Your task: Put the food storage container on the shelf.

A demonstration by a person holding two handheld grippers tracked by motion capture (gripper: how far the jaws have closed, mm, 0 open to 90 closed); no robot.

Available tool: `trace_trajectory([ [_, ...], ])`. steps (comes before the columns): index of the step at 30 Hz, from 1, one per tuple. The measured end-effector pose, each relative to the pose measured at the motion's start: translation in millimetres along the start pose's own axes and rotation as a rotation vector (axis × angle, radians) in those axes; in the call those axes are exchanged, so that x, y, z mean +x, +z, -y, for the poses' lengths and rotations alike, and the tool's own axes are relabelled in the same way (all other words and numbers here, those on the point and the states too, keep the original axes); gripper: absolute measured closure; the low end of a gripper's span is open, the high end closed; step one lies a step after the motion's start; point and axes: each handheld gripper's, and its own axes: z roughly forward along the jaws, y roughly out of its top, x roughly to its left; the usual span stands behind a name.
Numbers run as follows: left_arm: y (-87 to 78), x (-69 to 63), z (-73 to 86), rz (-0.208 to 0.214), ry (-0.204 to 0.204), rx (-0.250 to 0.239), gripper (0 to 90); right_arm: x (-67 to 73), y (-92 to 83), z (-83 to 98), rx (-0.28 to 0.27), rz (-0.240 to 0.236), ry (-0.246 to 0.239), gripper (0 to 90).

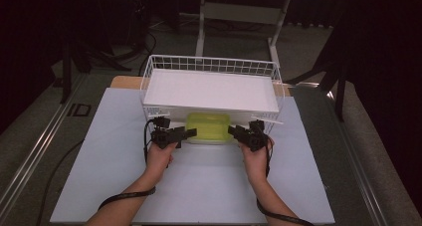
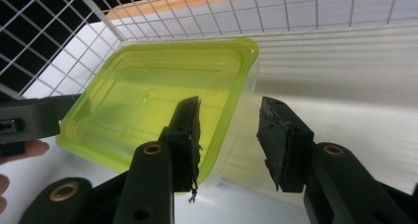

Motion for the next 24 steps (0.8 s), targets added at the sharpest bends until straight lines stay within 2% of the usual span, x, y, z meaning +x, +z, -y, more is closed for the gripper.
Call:
trace_trajectory([
  [2, -1.1, -0.8, 2.8, -0.019, 0.037, 0.011, 28.3, 3.0, -5.2, 0.1, 0.004, -0.001, -0.018, 59.7],
  [4, -1.6, -0.9, 4.9, -0.015, 0.052, 0.012, 26.9, 3.8, -6.8, 0.1, 0.002, 0.001, -0.029, 59.6],
  [5, -3.4, -0.6, 7.7, -0.027, 0.08, -0.016, 25.5, 4.7, -9.1, 0.2, -0.003, -0.002, -0.046, 59.5],
  [6, -4.2, -0.5, 8.1, -0.033, 0.095, -0.026, 18.6, 7.5, -13.6, 1.0, -0.009, -0.012, -0.055, 59.2],
  [7, -5.8, -0.3, 8.0, -0.029, 0.111, -0.033, 15.3, 9.5, -15.6, 1.6, -0.006, -0.017, -0.057, 59.2],
  [10, -11.6, -0.9, 7.3, -0.029, 0.138, -0.067, 14.1, 14.7, -19.4, 4.3, -0.006, -0.029, -0.079, 59.2],
  [14, -15.2, 1.1, 7.5, -0.043, 0.153, -0.078, 2.0, 20.9, -24.1, 8.9, -0.006, -0.057, -0.085, 59.2],
  [15, -17.8, 1.6, 9.1, -0.052, 0.148, -0.077, 2.0, 22.4, -25.0, 10.2, -0.004, -0.063, -0.086, 59.2],
  [19, -23.4, 3.0, 13.7, -0.042, 0.18, -0.078, 2.0, 30.8, -27.6, 18.6, 0.005, -0.089, -0.097, 59.2],
  [23, -29.1, -2.7, 20.6, -0.053, 0.24, -0.056, 2.0, 39.7, -27.6, 28.6, 0.025, -0.102, -0.116, 59.4],
  [24, -31.5, -4.7, 22.4, -0.055, 0.256, -0.063, 2.0, 41.7, -27.0, 31.0, 0.032, -0.106, -0.121, 60.8],
])
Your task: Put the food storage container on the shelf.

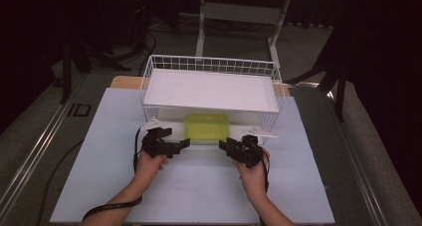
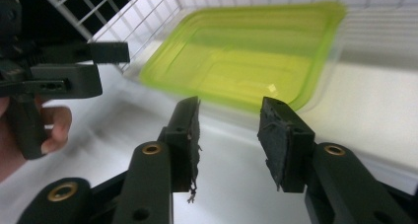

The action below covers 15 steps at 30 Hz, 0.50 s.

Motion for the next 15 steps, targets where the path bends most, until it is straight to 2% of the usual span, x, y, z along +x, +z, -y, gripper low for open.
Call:
trace_trajectory([
  [3, -9.1, -7.0, 1.5, -0.017, 0.065, -0.022, 2.0, 5.3, 3.9, 6.1, 0.009, -0.006, -0.023, 66.8],
  [6, -20.3, -11.7, 2.9, -0.013, 0.109, -0.058, 2.0, 9.2, 8.9, 11.1, 0.024, 0.007, -0.049, 82.1],
  [7, -24.2, -12.8, 3.8, -0.004, 0.112, -0.069, 2.0, 10.6, 10.6, 12.3, 0.035, 0.01, -0.048, 89.6],
  [10, -33.9, -14.4, 8.4, -0.007, 0.137, -0.072, 2.0, 13.0, 17.5, 14.3, 0.056, 0.024, -0.056, 90.0],
  [14, -42.9, -14.0, 15.2, -0.002, 0.128, -0.064, 2.0, 14.0, 26.3, 14.8, 0.068, 0.023, -0.046, 90.0],
  [15, -48.2, -13.8, 19.1, -0.005, 0.132, -0.049, 2.0, 14.5, 28.5, 14.9, 0.067, 0.026, -0.046, 90.0],
])
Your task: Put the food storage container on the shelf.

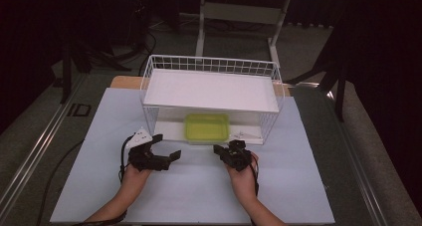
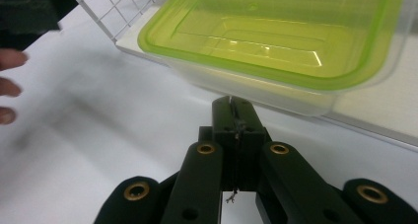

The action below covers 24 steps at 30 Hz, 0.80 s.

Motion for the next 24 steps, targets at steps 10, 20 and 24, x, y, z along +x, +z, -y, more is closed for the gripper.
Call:
trace_trajectory([
  [10, -18.9, -0.4, 15.8, -0.056, 0.036, 0.038, 2.0, 4.3, 16.6, -1.3, 0.008, 0.002, 0.014, 90.0],
  [20, -26.7, 0.4, 23.4, -0.072, 0.051, 0.02, 2.0, 3.8, 34.0, -12.1, -0.004, 0.026, 0.012, 90.0],
  [24, -26.0, 1.0, 23.9, -0.076, 0.055, 0.022, 2.0, 5.5, 42.2, -14.5, 0.006, 0.026, 0.011, 90.0],
])
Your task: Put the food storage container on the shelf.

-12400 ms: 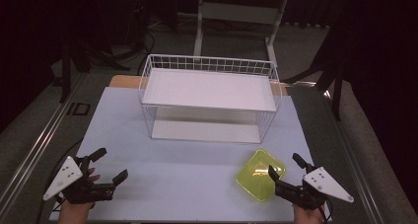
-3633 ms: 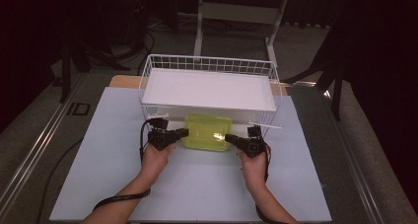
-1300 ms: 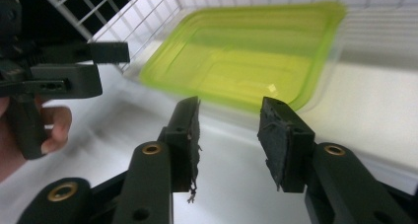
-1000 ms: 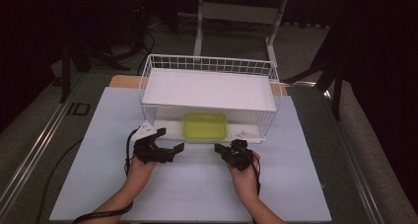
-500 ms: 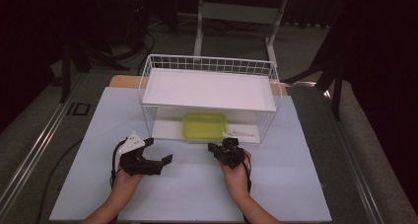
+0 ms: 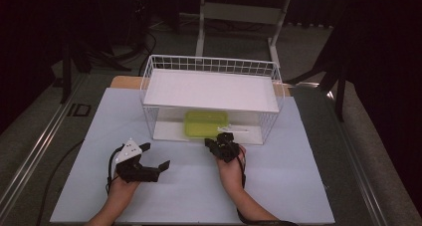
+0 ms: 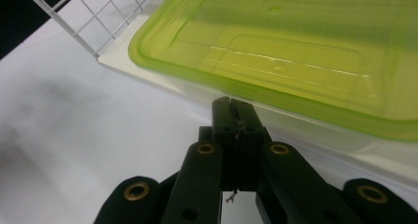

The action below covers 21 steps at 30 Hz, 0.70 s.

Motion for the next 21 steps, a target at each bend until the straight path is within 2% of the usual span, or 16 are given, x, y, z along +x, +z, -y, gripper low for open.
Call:
trace_trajectory([
  [7, -1.2, 2.7, 1.0, -0.008, -0.007, -0.011, 2.0, -2.9, 12.7, -9.1, -0.015, 0.024, 0.031, 90.0],
  [10, -0.9, 3.2, 1.4, -0.009, -0.006, -0.011, 2.0, -6.3, 13.5, -13.2, -0.019, 0.043, 0.055, 90.0],
  [14, -0.7, 2.6, 2.0, -0.006, -0.001, -0.007, 2.0, -11.1, 14.5, -16.8, -0.034, 0.06, 0.057, 90.0],
  [18, -1.2, 3.2, 2.3, -0.005, -0.005, -0.01, 2.0, -20.4, 14.6, -23.0, -0.06, 0.07, 0.085, 90.0],
  [21, -1.5, 3.7, 2.4, -0.006, -0.007, -0.014, 2.0, -21.9, 15.4, -25.0, -0.058, 0.072, 0.078, 90.0],
])
